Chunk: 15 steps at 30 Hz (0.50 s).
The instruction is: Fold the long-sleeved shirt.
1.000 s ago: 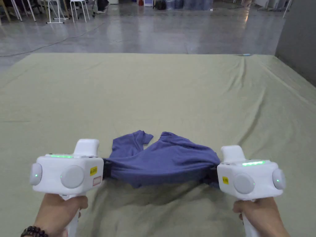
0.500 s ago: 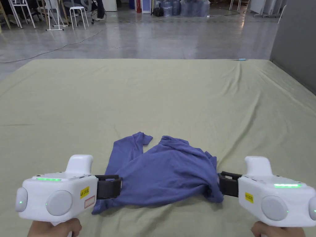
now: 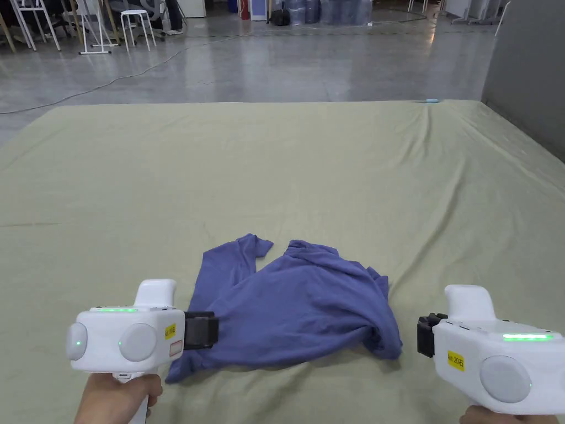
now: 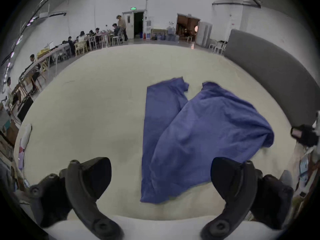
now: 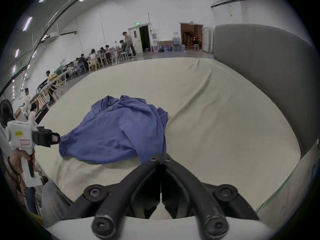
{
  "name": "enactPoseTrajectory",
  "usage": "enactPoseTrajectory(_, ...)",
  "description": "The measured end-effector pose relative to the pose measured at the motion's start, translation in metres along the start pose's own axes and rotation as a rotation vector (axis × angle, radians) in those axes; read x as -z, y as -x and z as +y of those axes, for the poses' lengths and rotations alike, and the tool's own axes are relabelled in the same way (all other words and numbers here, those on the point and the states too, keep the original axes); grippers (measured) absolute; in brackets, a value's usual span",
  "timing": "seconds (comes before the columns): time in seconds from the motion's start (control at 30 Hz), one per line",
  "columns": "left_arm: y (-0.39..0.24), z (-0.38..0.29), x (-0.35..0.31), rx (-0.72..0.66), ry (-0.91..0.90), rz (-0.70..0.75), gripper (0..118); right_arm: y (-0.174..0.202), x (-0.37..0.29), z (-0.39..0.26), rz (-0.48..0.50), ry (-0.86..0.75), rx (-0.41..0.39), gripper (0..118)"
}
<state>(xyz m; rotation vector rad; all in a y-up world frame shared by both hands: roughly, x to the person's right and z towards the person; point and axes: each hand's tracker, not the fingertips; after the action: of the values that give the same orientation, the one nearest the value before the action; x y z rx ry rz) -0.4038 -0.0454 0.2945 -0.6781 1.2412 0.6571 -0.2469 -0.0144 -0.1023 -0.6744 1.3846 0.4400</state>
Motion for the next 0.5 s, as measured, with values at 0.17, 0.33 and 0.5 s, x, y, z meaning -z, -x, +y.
enactPoseTrajectory(0.17, -0.012, -0.012, 0.035, 0.031, 0.080, 0.015, 17, 0.002, 0.014, 0.016, 0.004, 0.013, -0.022, 0)
enactPoseTrajectory(0.33, -0.020, -0.016, 0.035, 0.028, 0.099, -0.038, 3, 0.007, 0.058, 0.070, 0.031, 0.003, -0.075, 0)
enactPoseTrajectory(0.5, -0.014, -0.011, 0.025, -0.004, 0.087, -0.068, 3, 0.027, 0.129, 0.147, 0.070, 0.010, -0.166, 37)
